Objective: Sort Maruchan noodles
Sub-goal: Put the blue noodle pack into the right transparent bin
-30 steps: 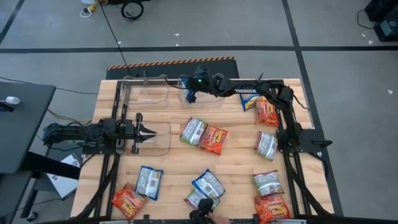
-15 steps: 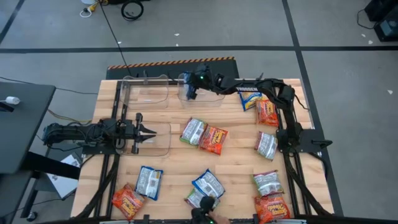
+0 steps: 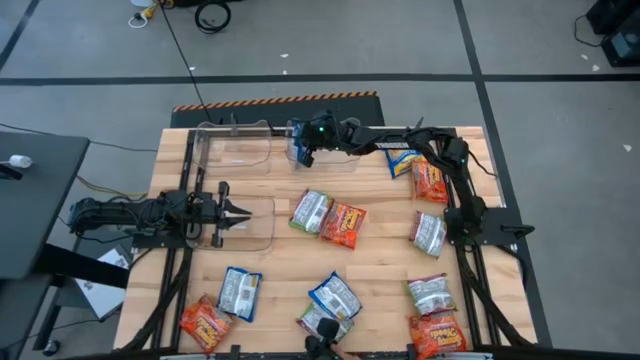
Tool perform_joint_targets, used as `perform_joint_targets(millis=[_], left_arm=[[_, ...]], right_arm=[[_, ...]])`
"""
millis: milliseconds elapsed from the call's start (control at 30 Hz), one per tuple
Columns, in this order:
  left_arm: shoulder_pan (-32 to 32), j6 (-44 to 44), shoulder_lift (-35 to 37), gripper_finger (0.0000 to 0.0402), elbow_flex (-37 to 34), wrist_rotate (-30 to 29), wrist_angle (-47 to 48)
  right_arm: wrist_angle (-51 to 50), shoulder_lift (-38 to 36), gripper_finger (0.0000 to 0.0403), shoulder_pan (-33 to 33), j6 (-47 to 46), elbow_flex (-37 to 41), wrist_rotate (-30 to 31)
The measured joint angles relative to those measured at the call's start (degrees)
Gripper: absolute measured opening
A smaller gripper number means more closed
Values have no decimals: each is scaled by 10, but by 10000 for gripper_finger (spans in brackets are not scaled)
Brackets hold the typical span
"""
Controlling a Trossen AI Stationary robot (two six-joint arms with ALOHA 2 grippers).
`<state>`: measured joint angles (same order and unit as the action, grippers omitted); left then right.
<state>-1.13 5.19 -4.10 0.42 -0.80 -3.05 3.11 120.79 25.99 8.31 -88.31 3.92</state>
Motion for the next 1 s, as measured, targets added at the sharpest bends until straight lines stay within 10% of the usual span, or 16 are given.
perform_joint_targets(millis=[600, 1000], left_arm=[[0, 0, 0, 57, 0, 0, -1], [0, 0, 0, 57, 0, 0, -1]], right_arm=[[-40, 0, 121, 1, -42, 0, -91], [-133, -66, 187, 14, -11, -1, -30]])
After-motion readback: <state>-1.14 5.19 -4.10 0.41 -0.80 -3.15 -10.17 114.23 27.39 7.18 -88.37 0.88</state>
